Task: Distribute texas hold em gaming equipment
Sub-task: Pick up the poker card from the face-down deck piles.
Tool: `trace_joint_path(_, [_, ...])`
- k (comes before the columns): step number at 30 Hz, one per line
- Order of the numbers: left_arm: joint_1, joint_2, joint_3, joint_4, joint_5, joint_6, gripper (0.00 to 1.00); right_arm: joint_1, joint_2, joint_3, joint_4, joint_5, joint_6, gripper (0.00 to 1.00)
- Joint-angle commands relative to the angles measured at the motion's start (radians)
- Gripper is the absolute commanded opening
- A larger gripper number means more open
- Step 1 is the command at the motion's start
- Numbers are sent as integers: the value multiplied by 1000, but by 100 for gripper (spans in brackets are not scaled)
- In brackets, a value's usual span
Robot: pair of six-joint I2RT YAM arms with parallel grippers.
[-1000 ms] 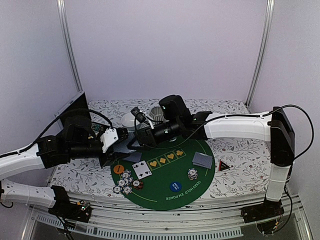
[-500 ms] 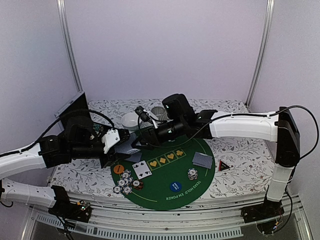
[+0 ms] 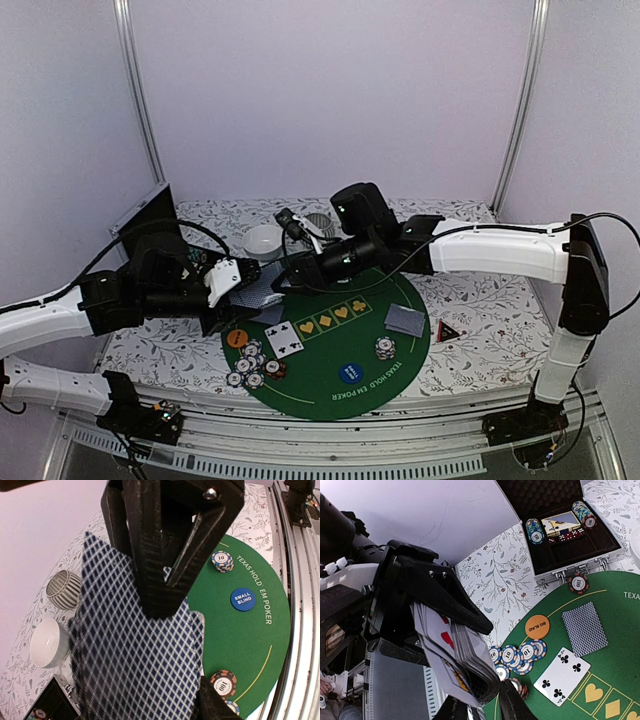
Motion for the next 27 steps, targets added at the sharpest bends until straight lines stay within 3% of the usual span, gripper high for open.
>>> trace_joint_path(1, [1,1,11,14,-1,-5,43,-7,-53,-12,-32,12,-10,20])
trace_joint_path(4, [1,1,11,14,-1,-5,43,-6,-66,-12,-52,22,-16,20])
trace_joint_path(13, [1,2,11,13,-1,-3,43,-8,-97,-13,-103,49,-33,4])
trace_joint_path(21, [3,9,11,12,-11,-3,42,-20,-189,-31,-154,81,-66,2])
trace_joint_path(27, [12,7,12,28,-79,-17,43,-58,-325,-110,-180,273,-121,2])
